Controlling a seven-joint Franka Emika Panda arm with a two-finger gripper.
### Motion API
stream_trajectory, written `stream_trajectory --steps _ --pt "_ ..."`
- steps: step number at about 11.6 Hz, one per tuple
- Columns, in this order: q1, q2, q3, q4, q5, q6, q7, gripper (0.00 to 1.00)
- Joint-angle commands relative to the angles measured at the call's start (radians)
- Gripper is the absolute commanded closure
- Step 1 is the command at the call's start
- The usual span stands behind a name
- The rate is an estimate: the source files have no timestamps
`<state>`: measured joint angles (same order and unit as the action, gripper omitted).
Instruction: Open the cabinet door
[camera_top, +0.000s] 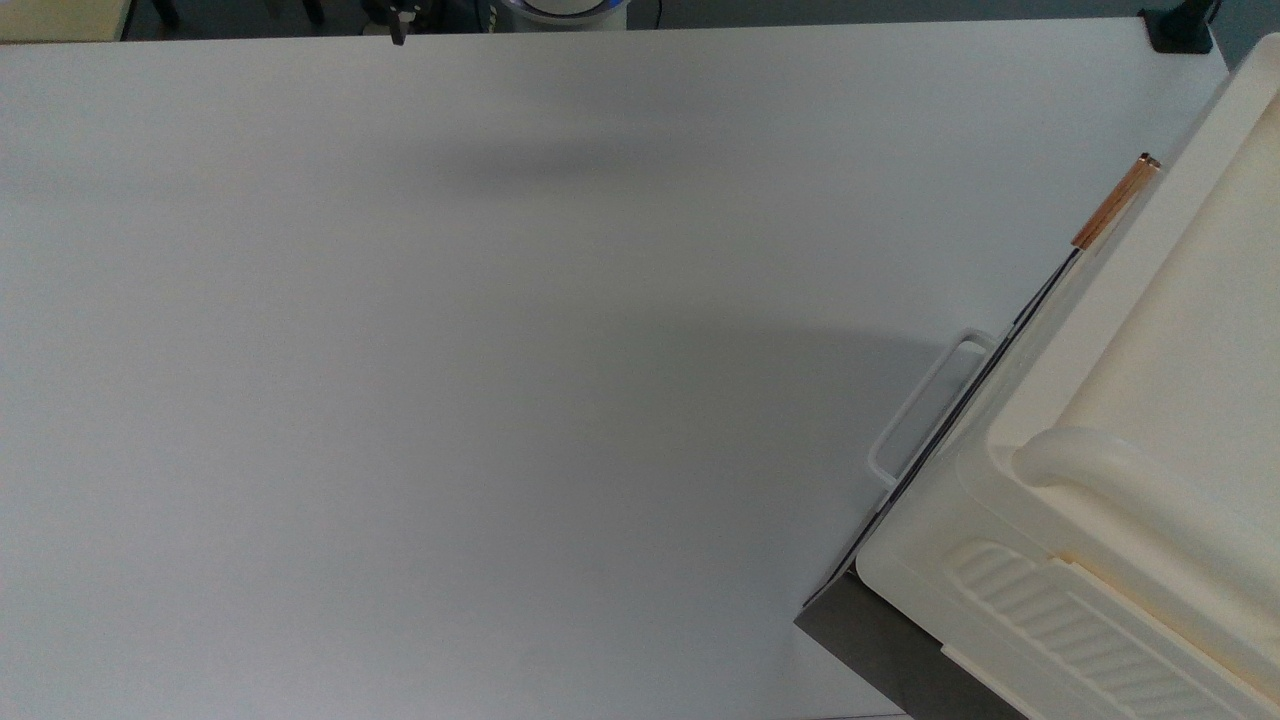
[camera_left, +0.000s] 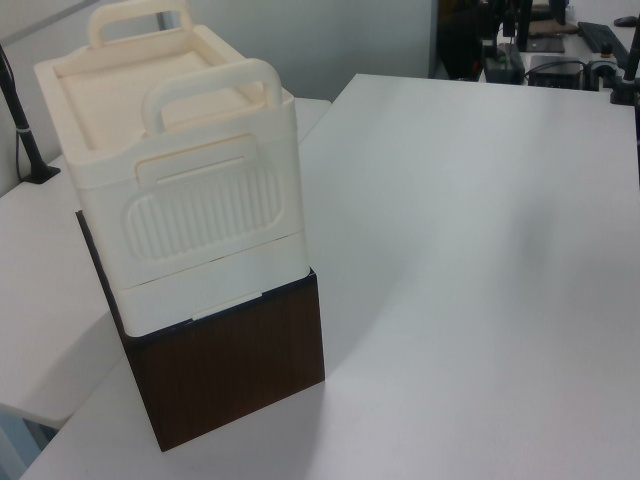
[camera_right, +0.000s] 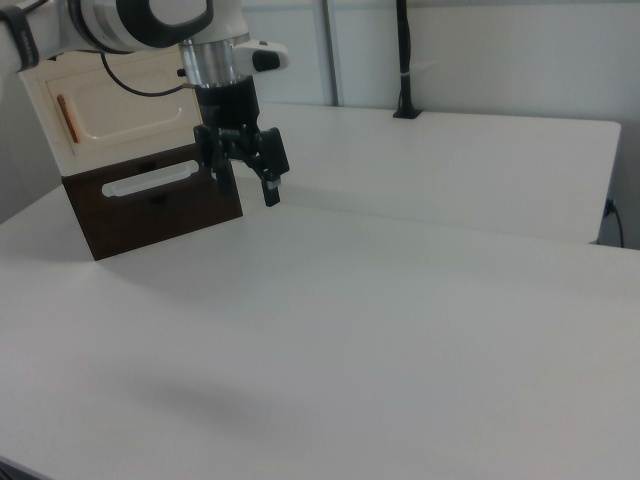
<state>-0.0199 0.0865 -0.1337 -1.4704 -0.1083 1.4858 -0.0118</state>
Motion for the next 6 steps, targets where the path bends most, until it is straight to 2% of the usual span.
stream_trajectory --steps 1,6 --pt "0.034 -0.005 -0.009 -0.01 -0.03 0.01 0.0 0.0" --pt "0.034 -0.007 -0.014 -0.011 -0.03 0.008 0.0 0.0"
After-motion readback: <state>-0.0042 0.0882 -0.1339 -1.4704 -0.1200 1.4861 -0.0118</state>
